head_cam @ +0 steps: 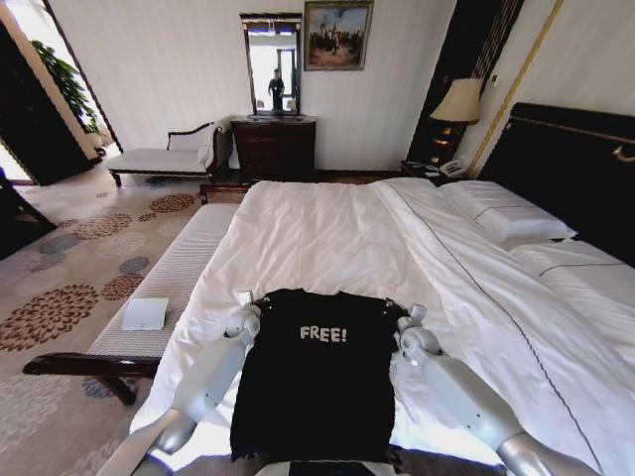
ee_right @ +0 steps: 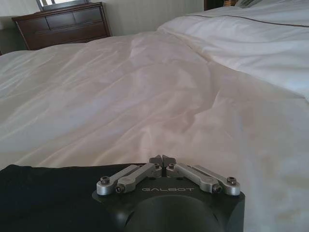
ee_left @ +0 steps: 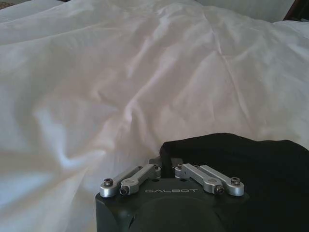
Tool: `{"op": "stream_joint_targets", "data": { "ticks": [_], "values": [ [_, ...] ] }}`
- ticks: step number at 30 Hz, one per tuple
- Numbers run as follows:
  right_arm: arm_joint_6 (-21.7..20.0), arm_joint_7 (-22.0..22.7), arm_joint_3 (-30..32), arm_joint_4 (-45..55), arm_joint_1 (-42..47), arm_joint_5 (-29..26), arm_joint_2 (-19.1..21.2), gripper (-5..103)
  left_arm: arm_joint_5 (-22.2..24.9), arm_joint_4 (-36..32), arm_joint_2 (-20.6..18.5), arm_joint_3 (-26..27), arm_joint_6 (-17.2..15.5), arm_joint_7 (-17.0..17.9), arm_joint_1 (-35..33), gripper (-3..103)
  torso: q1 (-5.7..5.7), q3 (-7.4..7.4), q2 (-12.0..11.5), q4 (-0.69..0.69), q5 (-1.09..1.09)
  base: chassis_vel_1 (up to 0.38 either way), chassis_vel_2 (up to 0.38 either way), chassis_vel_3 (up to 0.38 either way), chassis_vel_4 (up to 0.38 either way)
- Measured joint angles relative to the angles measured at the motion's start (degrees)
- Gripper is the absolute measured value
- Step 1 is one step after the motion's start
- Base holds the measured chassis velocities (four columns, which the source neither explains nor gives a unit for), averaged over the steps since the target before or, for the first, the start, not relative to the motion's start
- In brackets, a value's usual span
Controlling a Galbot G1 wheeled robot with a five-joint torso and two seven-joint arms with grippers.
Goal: Fold the clothes on the bed.
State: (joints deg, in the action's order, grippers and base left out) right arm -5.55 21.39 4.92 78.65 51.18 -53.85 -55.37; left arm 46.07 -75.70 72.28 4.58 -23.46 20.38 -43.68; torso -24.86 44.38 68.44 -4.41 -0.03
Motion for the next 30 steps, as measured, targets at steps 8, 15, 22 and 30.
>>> {"op": "stream_joint_targets", "data": {
  "ticks": [8, 15, 22, 30],
  "values": [
    [5.07, -1.12, 7.38, 7.22, 2.61, -0.6, 0.25, 18, 6.75, -9.67, -0.75, 6.93, -2.18, 3.15, -3.22, 43, -0.01, -0.01, 0.0, 0.0, -0.02, 0.0, 0.0, 0.0, 0.0],
    [1.27, 3.92, 20.19, 22.44, 14.69, -9.64, 0.25, 39, 11.32, -23.11, -4.77, 19.54, -5.58, 6.47, -14.9, 65, 0.0, -0.01, 0.0, 0.01, -0.03, 0.0, 0.0, 0.0, 0.0],
    [-4.97, 7.57, 27.19, 29.89, 26.05, -19.56, -4.99, 66, 11.11, -35.36, -4.1, 29.35, -5.79, 4.65, -33.96, 92, 0.02, -0.02, 0.02, 0.02, -0.03, 0.0, 0.0, 0.0, 0.0],
    [-5.16, 6.41, 30.53, 29.03, 30.13, -19.36, -16.77, 97, 10.02, -38.62, -1.61, 29.91, -3.7, 2.72, -40.56, 100, 0.02, -0.01, 0.01, -0.04, -0.03, 0.0, 0.0, 0.0, 0.0]
  ]
}}
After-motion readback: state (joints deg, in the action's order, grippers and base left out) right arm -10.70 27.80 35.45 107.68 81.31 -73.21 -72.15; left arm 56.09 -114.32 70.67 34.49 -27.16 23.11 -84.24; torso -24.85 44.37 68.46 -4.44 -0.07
